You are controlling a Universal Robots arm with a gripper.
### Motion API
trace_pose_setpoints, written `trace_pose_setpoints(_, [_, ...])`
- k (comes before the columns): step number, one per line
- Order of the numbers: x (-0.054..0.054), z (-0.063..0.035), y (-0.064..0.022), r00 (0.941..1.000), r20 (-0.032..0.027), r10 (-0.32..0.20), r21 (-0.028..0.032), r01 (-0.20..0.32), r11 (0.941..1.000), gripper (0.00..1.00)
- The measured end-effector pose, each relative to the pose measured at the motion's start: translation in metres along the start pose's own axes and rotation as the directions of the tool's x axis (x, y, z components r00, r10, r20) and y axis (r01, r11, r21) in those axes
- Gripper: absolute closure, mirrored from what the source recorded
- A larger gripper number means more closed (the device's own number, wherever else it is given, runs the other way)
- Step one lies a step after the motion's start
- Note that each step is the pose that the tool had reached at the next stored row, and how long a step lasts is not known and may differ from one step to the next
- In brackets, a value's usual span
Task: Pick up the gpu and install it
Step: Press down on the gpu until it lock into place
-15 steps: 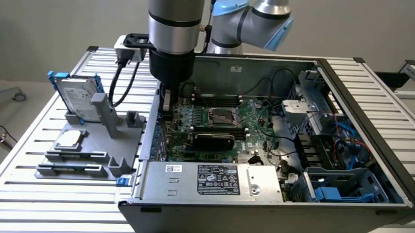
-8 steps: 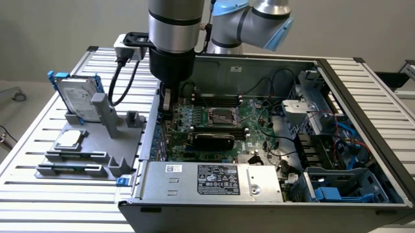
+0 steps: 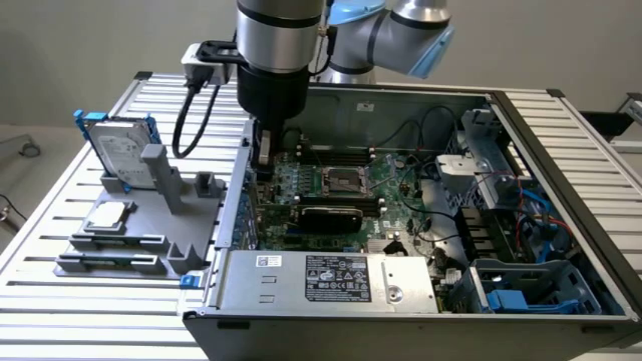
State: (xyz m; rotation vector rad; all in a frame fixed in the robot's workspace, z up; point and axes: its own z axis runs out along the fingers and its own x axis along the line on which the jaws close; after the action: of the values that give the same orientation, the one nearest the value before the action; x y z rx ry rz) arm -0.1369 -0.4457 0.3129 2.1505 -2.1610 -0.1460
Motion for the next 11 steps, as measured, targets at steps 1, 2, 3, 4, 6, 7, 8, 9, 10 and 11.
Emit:
trace_pose_setpoints(1, [0.000,-0.0004,-0.0029,1.0000,-0.0001,0.000,0.0000,0.000,1.0000,0.89])
trace_pose_setpoints(2, [0.001,-0.0008,-0.0060,1.0000,0.0000,0.000,0.0000,0.000,1.0000,0.89])
trace_pose_setpoints(3, [0.001,-0.0014,-0.0097,1.0000,-0.0001,0.000,-0.0001,0.000,1.0000,0.89])
trace_pose_setpoints(4, [0.002,-0.0019,-0.0136,1.0000,-0.0002,0.000,-0.0002,0.000,1.0000,0.89])
trace_pose_setpoints(6, [0.004,-0.0029,-0.0221,1.0000,0.0000,0.000,-0.0003,0.000,1.0000,0.89])
trace_pose_setpoints(7, [0.005,-0.0035,-0.0265,1.0000,0.0001,0.000,-0.0003,0.000,1.0000,0.89])
trace_pose_setpoints(8, [0.006,-0.0041,-0.0309,1.0000,0.0000,0.000,-0.0005,0.000,1.0000,0.89])
trace_pose_setpoints(9, [0.007,-0.0046,-0.0354,1.0000,0.0001,0.000,-0.0005,0.000,1.0000,0.89])
trace_pose_setpoints(10, [0.007,-0.0052,-0.0399,1.0000,0.0001,0.000,-0.0006,0.000,1.0000,0.89])
trace_pose_setpoints(11, [0.008,-0.0058,-0.0443,1.0000,0.0001,0.000,-0.0007,0.000,1.0000,0.89])
